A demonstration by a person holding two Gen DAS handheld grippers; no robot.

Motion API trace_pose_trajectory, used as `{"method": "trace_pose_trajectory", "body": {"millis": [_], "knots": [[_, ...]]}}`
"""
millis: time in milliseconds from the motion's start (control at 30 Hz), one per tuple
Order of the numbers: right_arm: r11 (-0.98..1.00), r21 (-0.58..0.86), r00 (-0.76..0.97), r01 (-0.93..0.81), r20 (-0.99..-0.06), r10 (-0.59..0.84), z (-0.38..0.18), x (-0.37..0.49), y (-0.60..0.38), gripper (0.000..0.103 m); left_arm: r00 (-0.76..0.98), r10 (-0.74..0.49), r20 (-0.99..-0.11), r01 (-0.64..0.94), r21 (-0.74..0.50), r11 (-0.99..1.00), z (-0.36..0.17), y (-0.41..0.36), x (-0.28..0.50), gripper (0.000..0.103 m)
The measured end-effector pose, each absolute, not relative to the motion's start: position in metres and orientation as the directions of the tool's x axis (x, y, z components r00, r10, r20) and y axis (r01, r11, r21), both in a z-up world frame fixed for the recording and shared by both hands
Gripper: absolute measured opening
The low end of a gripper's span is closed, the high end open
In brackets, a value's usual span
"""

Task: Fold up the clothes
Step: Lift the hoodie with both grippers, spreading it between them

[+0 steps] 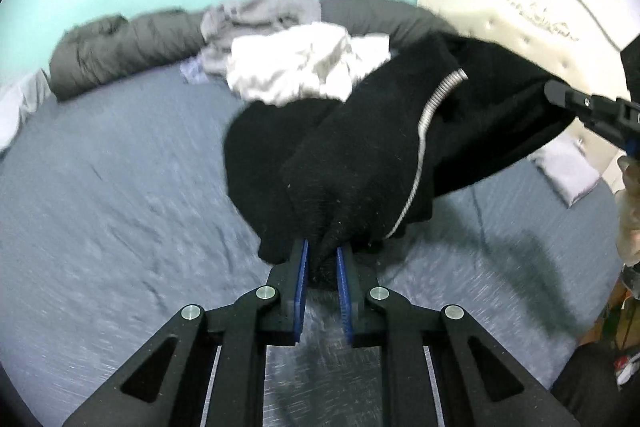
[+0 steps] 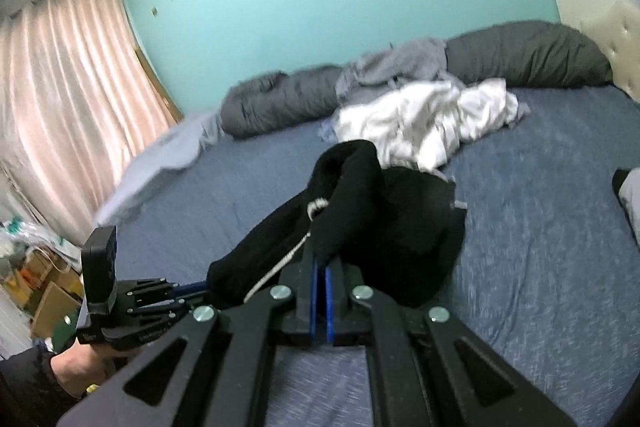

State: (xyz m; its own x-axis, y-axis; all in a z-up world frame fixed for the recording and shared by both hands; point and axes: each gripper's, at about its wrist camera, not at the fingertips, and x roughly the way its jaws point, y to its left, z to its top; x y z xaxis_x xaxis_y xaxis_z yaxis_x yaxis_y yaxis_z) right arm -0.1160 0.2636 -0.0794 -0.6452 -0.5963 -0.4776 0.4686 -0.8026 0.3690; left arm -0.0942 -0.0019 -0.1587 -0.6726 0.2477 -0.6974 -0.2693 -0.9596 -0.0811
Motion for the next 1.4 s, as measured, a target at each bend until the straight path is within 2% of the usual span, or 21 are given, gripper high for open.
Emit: {"method": "trace_pose_trajectory", "body": {"millis": [400,433,467,567,667,833,1200,1400], "knots": [[-0.817,0.255,-0.733,0.517,-0.361,-0.576,0.076,-0.053,0.289,0.002,-0.796,0.222,-0.563,-0.269,0.001,-0.963,-0.006,-0.030,-0.034,0.010],[-0.820,0.247,-0.739,0.517,-0.354,-0.573,0.085,-0.048,0.292,0.002,-0.804,0.224,-0.551,-0.273,0.006,-0.962,0.006,-0.031,-0.030,0.009],[-0.822,0.238,-0.746,0.518,-0.344,-0.570,0.096,-0.042,0.295,0.002,-0.818,0.218,-0.532,-0.267,0.016,-0.964,0.019,-0.032,-0.025,0.000],[-0.824,0.221,-0.759,0.522,-0.320,-0.567,0.126,-0.026,0.302,0.002,-0.850,0.226,-0.476,-0.259,0.004,-0.966,0.059,-0.042,-0.011,0.000],[-0.830,0.191,-0.768,0.524,-0.317,-0.557,0.143,-0.016,0.303,0.002,-0.839,0.259,-0.479,-0.284,-0.021,-0.958,0.082,-0.045,-0.002,0.000],[-0.848,0.139,-0.757,0.512,-0.394,-0.521,0.135,-0.015,0.290,0.002,-0.778,0.317,-0.543,-0.327,-0.080,-0.942,0.062,-0.036,0.001,0.000],[-0.873,0.091,-0.754,0.478,-0.466,-0.462,0.131,-0.035,0.280,0.002,-0.668,0.373,-0.644,-0.329,-0.194,-0.924,-0.030,-0.016,-0.013,0.000],[-0.887,0.084,-0.743,0.454,-0.513,-0.429,0.112,-0.068,0.268,0.002,-0.625,0.393,-0.674,-0.305,-0.252,-0.918,-0.073,-0.018,-0.026,0.000]]}}
